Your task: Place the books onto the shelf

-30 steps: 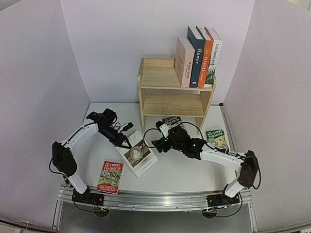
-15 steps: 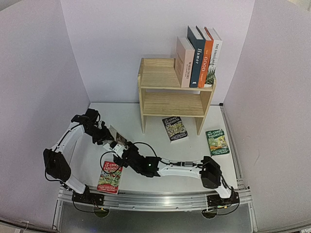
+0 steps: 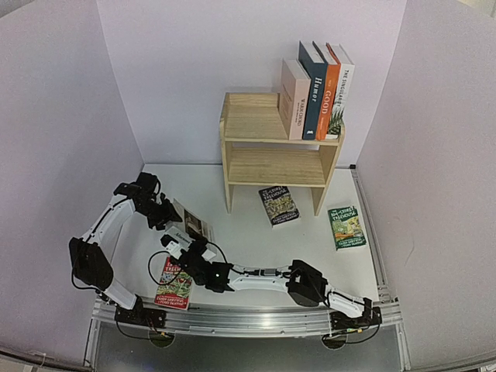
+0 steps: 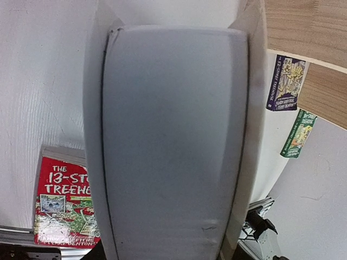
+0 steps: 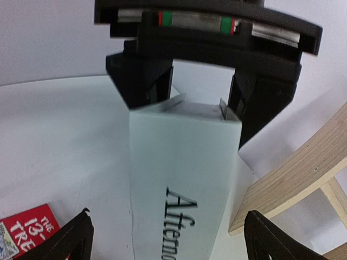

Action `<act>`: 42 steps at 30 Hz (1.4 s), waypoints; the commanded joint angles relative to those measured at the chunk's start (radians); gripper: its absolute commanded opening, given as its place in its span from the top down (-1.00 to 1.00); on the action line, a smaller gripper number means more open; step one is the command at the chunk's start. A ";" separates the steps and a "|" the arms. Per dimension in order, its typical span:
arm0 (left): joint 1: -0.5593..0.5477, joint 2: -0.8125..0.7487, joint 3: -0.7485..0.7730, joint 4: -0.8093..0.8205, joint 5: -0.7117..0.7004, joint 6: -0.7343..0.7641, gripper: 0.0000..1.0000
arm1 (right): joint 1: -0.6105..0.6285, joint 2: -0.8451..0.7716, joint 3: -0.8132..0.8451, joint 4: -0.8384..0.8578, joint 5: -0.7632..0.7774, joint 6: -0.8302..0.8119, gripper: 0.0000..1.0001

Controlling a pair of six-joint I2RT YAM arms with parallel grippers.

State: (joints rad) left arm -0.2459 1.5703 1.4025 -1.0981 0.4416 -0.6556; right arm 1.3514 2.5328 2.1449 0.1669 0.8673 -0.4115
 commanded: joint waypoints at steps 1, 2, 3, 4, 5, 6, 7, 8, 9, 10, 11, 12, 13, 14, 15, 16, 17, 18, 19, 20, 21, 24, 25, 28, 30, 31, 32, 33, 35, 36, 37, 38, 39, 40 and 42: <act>0.002 0.001 0.024 -0.021 -0.058 -0.032 0.25 | -0.001 0.150 0.214 0.138 0.174 -0.214 -0.87; 0.001 0.000 0.023 -0.020 -0.056 -0.033 0.25 | -0.002 0.179 0.251 0.143 0.189 -0.245 -0.84; 0.001 0.000 0.023 -0.019 -0.054 -0.034 0.24 | -0.002 0.197 0.278 0.150 0.203 -0.267 -0.81; 0.001 -0.001 0.024 -0.018 -0.054 -0.035 0.24 | -0.004 0.210 0.290 0.158 0.218 -0.283 -0.74; 0.002 -0.002 0.025 -0.018 -0.055 -0.035 0.24 | -0.005 0.212 0.292 0.164 0.229 -0.284 -0.66; 0.001 -0.003 0.024 -0.018 -0.055 -0.035 0.24 | -0.007 0.203 0.275 0.169 0.235 -0.273 -0.58; 0.001 -0.004 0.024 -0.019 -0.054 -0.035 0.24 | -0.010 0.193 0.258 0.172 0.239 -0.258 -0.52; 0.002 -0.004 0.024 -0.018 -0.053 -0.035 0.24 | -0.013 0.179 0.241 0.176 0.240 -0.242 -0.45; 0.002 -0.004 0.023 -0.017 -0.052 -0.034 0.24 | -0.015 0.165 0.224 0.180 0.242 -0.228 -0.36; 0.002 -0.004 0.023 -0.017 -0.052 -0.035 0.24 | -0.017 0.154 0.213 0.187 0.248 -0.222 -0.24; 0.002 -0.004 0.023 -0.016 -0.052 -0.035 0.24 | -0.016 0.150 0.208 0.192 0.255 -0.222 -0.11; 0.001 -0.004 0.023 -0.015 -0.050 -0.035 0.27 | -0.017 0.147 0.204 0.197 0.261 -0.225 -0.08; 0.001 -0.004 0.024 -0.015 -0.048 -0.033 0.32 | -0.017 0.144 0.199 0.200 0.269 -0.229 -0.14; 0.001 -0.005 0.027 -0.014 -0.048 -0.031 0.36 | -0.017 0.138 0.186 0.201 0.284 -0.232 -0.27; 0.001 -0.005 0.030 -0.014 -0.049 -0.029 0.39 | -0.017 0.129 0.167 0.201 0.304 -0.231 -0.39; 0.001 -0.006 0.032 -0.015 -0.052 -0.027 0.40 | -0.017 0.114 0.132 0.203 0.323 -0.225 -0.44; 0.001 -0.006 0.034 -0.015 -0.052 -0.025 0.40 | -0.017 0.096 0.076 0.206 0.341 -0.212 -0.44; 0.001 -0.008 0.035 -0.016 -0.052 -0.024 0.40 | -0.017 0.071 0.034 0.211 0.351 -0.193 -0.43; 0.000 -0.008 0.034 -0.016 -0.051 -0.023 0.40 | -0.017 0.043 -0.019 0.221 0.355 -0.172 -0.42; 0.000 -0.009 0.032 -0.015 -0.048 -0.024 0.40 | -0.017 0.023 -0.065 0.230 0.353 -0.158 -0.37; 0.001 -0.009 0.030 -0.014 -0.045 -0.024 0.40 | -0.017 0.006 -0.105 0.239 0.350 -0.146 -0.32; 0.001 -0.007 0.028 -0.011 -0.036 -0.023 0.40 | -0.017 0.000 -0.118 0.266 0.350 -0.166 -0.10; 0.002 -0.007 0.027 -0.009 -0.033 -0.023 0.39 | -0.017 0.006 -0.108 0.285 0.354 -0.182 0.02; 0.002 -0.009 0.025 -0.004 -0.027 -0.017 0.30 | -0.017 0.025 -0.073 0.321 0.369 -0.212 0.45; 0.002 -0.013 0.029 0.000 -0.024 -0.009 0.08 | -0.017 0.030 -0.058 0.337 0.379 -0.221 0.65; 0.002 -0.017 0.036 0.003 -0.020 0.003 -0.06 | -0.017 0.027 -0.054 0.343 0.385 -0.222 0.70; 0.002 -0.022 0.047 0.006 -0.019 0.015 -0.24 | -0.017 0.019 -0.053 0.345 0.385 -0.222 0.72; 0.003 -0.028 0.063 0.010 -0.020 0.033 -0.43 | -0.017 0.009 -0.055 0.346 0.382 -0.221 0.73; 0.002 -0.039 0.127 0.017 -0.031 0.089 -0.82 | -0.017 -0.024 -0.066 0.347 0.361 -0.214 0.76; 0.002 -0.046 0.169 0.020 -0.044 0.132 -0.95 | -0.017 -0.049 -0.074 0.348 0.340 -0.210 0.77; 0.003 -0.054 0.226 0.025 -0.071 0.172 -0.98 | -0.017 -0.073 -0.082 0.348 0.322 -0.204 0.80; 0.002 -0.064 0.289 0.035 -0.108 0.212 -0.99 | -0.017 -0.097 -0.090 0.347 0.307 -0.197 0.82; 0.002 -0.079 0.340 0.056 -0.146 0.252 -0.99 | -0.017 -0.122 -0.101 0.344 0.295 -0.188 0.85; 0.002 -0.099 0.378 0.089 -0.177 0.295 -0.99 | -0.017 -0.153 -0.110 0.341 0.281 -0.177 0.89; 0.002 -0.135 0.444 0.158 -0.255 0.361 -0.99 | -0.017 -0.210 -0.132 0.323 0.246 -0.139 0.92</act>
State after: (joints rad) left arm -0.2432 1.5549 1.6730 -1.0751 0.3479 -0.4858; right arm 1.3338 2.5423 2.0222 0.4290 1.1660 -0.6074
